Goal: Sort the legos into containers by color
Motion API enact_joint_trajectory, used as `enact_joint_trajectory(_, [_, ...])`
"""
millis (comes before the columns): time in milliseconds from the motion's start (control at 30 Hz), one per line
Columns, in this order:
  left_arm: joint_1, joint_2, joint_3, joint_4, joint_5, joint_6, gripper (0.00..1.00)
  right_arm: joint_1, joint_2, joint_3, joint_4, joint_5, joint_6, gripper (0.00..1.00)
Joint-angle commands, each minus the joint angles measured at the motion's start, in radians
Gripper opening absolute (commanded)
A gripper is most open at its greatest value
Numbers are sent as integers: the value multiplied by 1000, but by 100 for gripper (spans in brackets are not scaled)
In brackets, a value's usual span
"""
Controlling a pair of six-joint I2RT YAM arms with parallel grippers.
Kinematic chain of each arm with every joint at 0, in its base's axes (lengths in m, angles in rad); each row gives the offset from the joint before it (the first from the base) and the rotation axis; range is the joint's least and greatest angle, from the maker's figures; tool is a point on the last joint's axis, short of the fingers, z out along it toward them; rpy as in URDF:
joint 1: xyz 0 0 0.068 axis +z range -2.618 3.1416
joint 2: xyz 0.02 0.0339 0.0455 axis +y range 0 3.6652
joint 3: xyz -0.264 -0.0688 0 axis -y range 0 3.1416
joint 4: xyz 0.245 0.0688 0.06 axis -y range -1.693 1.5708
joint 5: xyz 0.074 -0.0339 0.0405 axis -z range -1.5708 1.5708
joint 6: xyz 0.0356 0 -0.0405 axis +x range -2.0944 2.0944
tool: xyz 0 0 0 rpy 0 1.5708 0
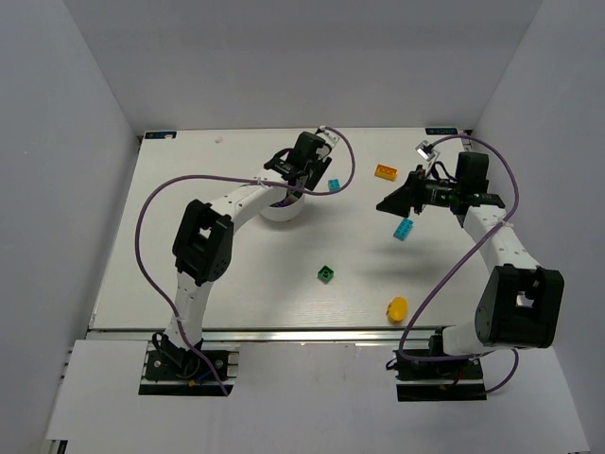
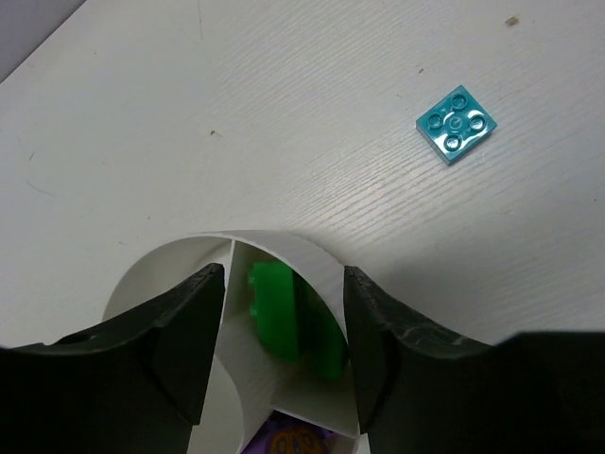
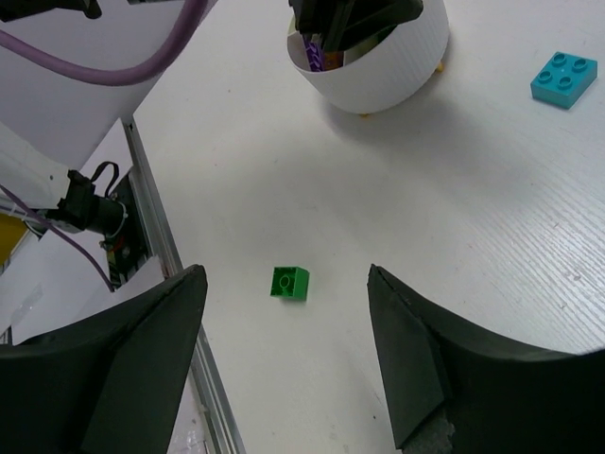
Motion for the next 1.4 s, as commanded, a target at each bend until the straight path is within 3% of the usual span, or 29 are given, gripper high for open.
enact_joint_trajectory(0, [7, -62, 40, 4, 12, -12, 64, 9, 24, 52, -73, -17, -75, 75])
enact_joint_trajectory(167, [7, -72, 96, -27, 27, -25, 66, 23, 18, 60, -93, 0, -124, 75])
enact_joint_trajectory(200, [7, -81, 103, -30, 33, -30, 62, 34, 17, 63, -113, 5, -146, 72])
enact_joint_trajectory(267, [7, -125, 110, -27, 73, -59, 47, 90, 12, 72, -146, 20, -209, 66])
enact_joint_trajectory(300, [7, -150, 108, -25, 88, -73, 35, 115, 10, 78, -203, 39, -286, 53])
enact_joint_trajectory(333, [7, -214, 82, -16, 110, -96, 10, 138, 9, 80, -228, 101, -331, 47])
enact_joint_trajectory(367, [7, -254, 56, -6, 157, -134, 1, 228, 10, 74, -245, 135, -370, 40])
enact_joint_trajectory(433, [7, -350, -87, 43, 205, -159, 0, 290, 17, 37, -249, 219, -423, 34])
enact_joint_trajectory(467, [7, -466, -154, 59, 229, -218, 0, 389, 35, 28, -249, 303, -428, 34])
enact_joint_trajectory(500, [7, -527, -217, 74, 257, -232, 0, 415, 46, 21, -249, 348, -430, 38])
enact_joint_trajectory(533, [7, -585, -281, 93, 266, -246, 21, 469, 56, 14, -249, 387, -431, 45])
enact_joint_trajectory(567, [7, -707, -417, 99, 270, -271, 35, 500, 76, 11, -243, 477, -422, 59])
enact_joint_trajectory(667, [7, -886, -664, 99, 233, -309, 62, 604, 110, 0, -228, 645, -372, 85])
enact_joint_trajectory(700, [7, -993, -714, 88, 202, -317, 64, 650, 118, -2, -225, 698, -356, 89])
enact_joint_trajectory(900, [7, -1334, -1002, 13, 115, -369, 69, 764, 168, -29, -196, 922, -267, 89])
enact_joint_trajectory(1000, [7, -1412, -1070, -4, 99, -389, 70, 805, 216, -17, -188, 1011, -221, 89])
enact_joint_trajectory(1233, [7, -1466, -1119, 28, 75, -406, 71, 857, 277, -6, -171, 1045, -178, 89])
enact_joint_trajectory(1367, [7, -1481, -1128, 30, 82, -406, 72, 862, 282, -12, -168, 1047, -177, 77])
